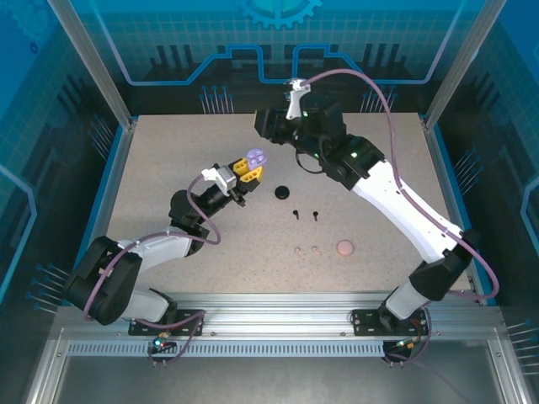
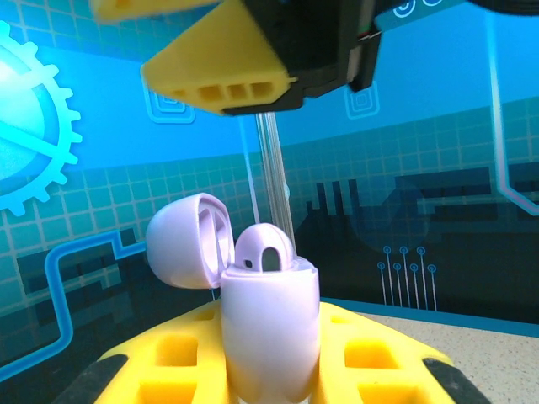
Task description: Insert wireless bluetooth earbuds into charging case
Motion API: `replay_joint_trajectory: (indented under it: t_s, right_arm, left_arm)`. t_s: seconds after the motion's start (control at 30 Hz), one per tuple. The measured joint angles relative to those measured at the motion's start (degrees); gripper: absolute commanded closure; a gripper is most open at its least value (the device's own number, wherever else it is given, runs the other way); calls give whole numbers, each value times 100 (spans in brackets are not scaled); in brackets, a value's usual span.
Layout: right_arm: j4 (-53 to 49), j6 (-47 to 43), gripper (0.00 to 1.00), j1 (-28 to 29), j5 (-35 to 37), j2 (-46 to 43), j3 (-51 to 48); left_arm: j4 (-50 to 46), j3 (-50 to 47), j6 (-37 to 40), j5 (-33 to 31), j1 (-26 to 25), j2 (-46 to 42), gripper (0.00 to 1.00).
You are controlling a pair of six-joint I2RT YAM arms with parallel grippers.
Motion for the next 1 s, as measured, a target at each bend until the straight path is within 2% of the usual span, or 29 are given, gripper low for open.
replay_joint_trajectory:
  t_s: [0.17, 0.3, 0.4, 0.5, 0.6, 0.73, 1.0]
  right_arm:
    - [-629, -133, 83, 0, -466, 584, 492]
    - [-1010, -223, 90, 9, -785, 726, 520]
    - [-981, -269, 94, 35, -831, 605, 313]
    - [-737, -256, 93, 46, -776, 35, -426]
    - [-549, -127, 89, 129, -640, -866, -1377]
    - [-566, 90, 78, 164, -345, -1980, -2208]
    - [-535, 435, 47, 87, 378, -3163, -3289]
  left_arm:
    - [0, 0, -96, -2, 0, 0, 100]
    - [0, 0, -160, -7, 0, 0, 100]
    - [-50, -2, -219, 0, -13, 0, 100]
    - [-164, -9, -302, 7, -52, 0, 100]
    - [-157, -11, -337, 57, -98, 0, 100]
    - [-83, -11, -551, -177, -68, 0, 100]
    - [39, -728, -1355, -1095, -55, -24, 100]
